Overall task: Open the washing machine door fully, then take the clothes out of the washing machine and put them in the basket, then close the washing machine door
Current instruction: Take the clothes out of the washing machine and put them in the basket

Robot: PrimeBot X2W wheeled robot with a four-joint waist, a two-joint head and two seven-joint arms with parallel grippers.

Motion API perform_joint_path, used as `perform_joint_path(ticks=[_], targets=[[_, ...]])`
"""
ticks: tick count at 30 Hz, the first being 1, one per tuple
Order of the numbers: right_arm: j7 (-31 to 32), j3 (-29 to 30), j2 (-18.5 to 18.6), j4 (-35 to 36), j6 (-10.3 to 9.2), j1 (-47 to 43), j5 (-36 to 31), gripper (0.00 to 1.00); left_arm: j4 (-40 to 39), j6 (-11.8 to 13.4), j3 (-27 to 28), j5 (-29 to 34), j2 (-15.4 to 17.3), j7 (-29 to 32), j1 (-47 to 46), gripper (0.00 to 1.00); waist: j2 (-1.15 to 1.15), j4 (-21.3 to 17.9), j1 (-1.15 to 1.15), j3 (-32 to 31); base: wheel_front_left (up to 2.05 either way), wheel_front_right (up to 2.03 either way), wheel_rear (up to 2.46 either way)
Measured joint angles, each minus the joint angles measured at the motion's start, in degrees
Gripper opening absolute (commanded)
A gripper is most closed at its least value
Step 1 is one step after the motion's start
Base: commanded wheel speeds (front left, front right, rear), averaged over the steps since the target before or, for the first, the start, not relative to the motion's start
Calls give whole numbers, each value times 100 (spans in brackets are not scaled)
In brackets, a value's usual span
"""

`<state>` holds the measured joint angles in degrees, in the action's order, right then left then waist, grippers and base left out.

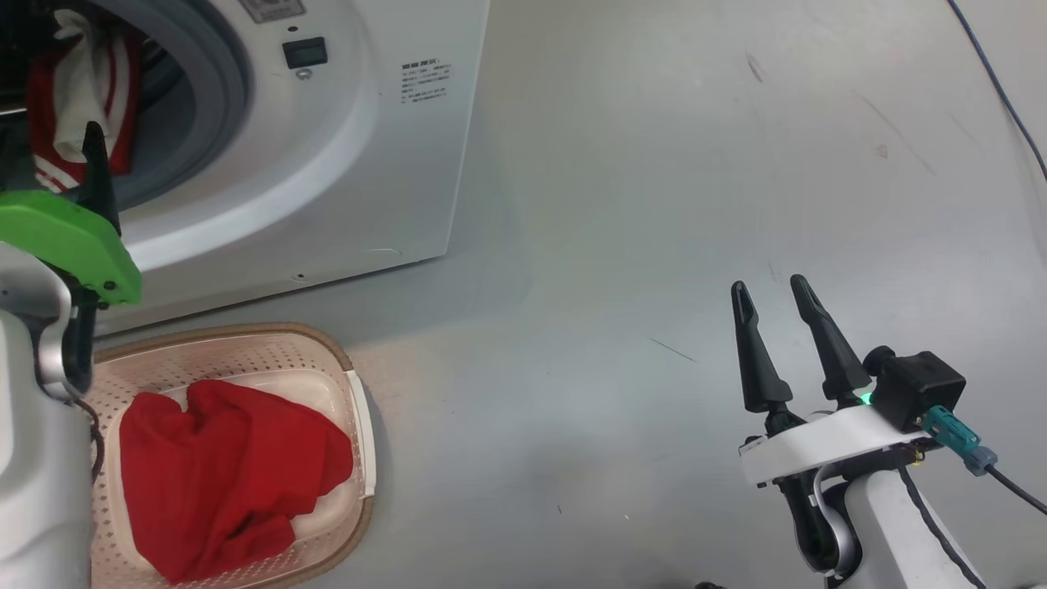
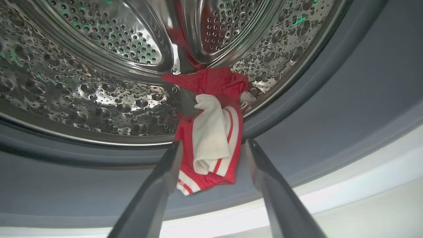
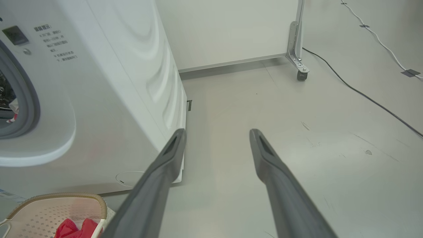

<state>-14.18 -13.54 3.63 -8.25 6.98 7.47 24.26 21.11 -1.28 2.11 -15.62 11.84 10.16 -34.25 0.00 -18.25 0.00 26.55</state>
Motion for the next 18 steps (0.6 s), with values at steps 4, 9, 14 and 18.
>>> perform_joint_path(ticks=[4,9,14,18], targets=[[-1,-24,-11,-40,0,75,34,100,385,138,46,1,-1,316,-248,100,0,-131,0,117,0,0,0],[-1,-125,-20,-92,0,166,35,100,710,302,86,36,36,549,-511,100,0,-246,0,213,0,0,0],[-1,-178,-43,-105,0,205,43,100,975,430,127,111,159,690,-832,100,0,-326,0,296,0,0,0],[-1,-178,-45,-105,0,226,43,100,1190,468,132,122,176,803,-1061,100,0,-356,0,369,0,0,0]])
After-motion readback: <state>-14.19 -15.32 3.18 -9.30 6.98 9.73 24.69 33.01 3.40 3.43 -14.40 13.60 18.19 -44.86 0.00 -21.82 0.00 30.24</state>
